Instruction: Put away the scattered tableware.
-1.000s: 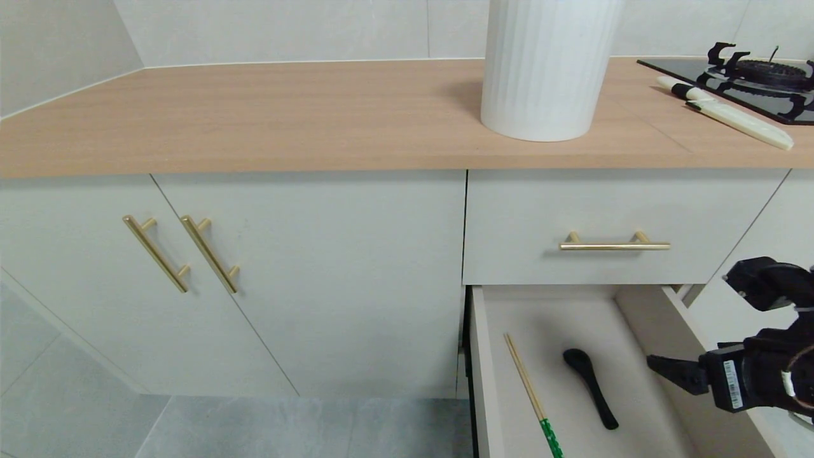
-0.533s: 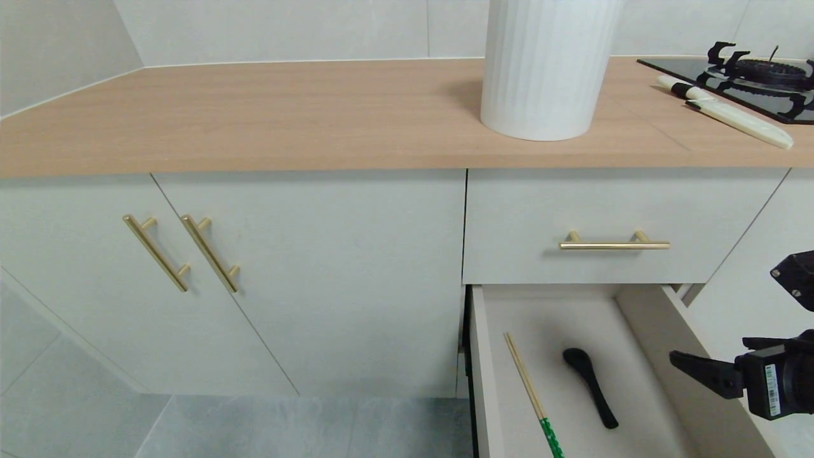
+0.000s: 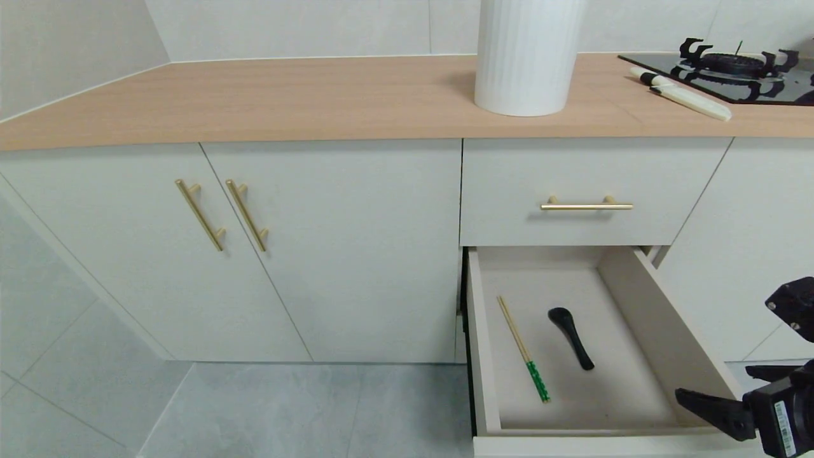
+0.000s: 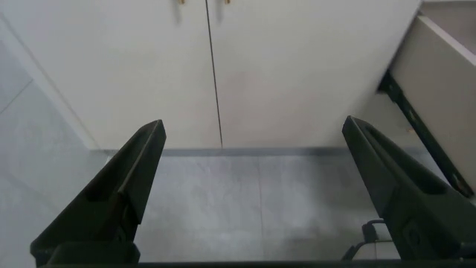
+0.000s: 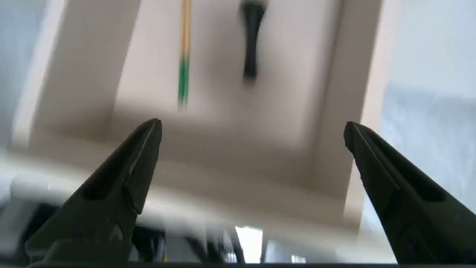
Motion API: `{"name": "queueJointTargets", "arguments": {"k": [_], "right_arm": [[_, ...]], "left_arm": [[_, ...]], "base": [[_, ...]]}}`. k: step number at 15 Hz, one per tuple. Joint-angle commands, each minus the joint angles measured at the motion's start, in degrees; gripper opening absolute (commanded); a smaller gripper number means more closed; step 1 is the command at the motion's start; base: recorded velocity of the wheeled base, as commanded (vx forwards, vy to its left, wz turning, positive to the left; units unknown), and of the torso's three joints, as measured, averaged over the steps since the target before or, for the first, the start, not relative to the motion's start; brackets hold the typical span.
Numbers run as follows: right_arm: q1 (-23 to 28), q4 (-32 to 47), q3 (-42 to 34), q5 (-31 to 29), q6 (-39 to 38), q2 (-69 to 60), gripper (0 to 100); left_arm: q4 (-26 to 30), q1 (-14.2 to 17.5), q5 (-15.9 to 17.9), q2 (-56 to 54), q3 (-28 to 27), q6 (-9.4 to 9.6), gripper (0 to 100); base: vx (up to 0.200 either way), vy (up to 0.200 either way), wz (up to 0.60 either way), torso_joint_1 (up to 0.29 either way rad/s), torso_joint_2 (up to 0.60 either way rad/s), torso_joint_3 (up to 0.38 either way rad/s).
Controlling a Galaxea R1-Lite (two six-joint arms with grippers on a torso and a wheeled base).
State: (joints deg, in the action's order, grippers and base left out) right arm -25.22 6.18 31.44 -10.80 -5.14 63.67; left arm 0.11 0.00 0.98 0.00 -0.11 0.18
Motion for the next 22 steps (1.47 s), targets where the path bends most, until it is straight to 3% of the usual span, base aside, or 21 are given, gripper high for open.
{"name": "queueJointTargets", "arguments": {"k": [1, 3, 8, 14, 22], "right_arm": [[-2.6, 1.2, -0.1, 0.0, 0.2, -0.1, 100], [-5.8, 5.1, -0.9, 0.0, 0.5, 0.8, 100], [-6.2, 7.3, -4.5, 5.9, 7.9, 2.4, 100], [-6.2, 6.7, -4.5, 5.7, 5.3, 11.9, 100], [-6.1, -6.9, -4.9, 0.7, -2.6, 18.0, 100]], "left_arm": [[0.0, 0.0, 0.0, 0.0, 0.0, -0.01, 100], [0.0, 0.0, 0.0, 0.1, 0.0, -0.01, 100], [0.0, 0.0, 0.0, 0.0, 0.0, -0.01, 100], [0.0, 0.0, 0.0, 0.1, 0.0, -0.01, 100], [0.0, 0.0, 0.0, 0.1, 0.0, -0.01, 100]], "base": [[0.000, 0.000, 0.00, 0.000, 0.00, 0.000], [0.000, 0.000, 0.00, 0.000, 0.00, 0.000], [0.000, 0.000, 0.00, 0.000, 0.00, 0.000], [0.000, 0.000, 0.00, 0.000, 0.00, 0.000], [0.000, 0.000, 0.00, 0.000, 0.00, 0.000]]}}
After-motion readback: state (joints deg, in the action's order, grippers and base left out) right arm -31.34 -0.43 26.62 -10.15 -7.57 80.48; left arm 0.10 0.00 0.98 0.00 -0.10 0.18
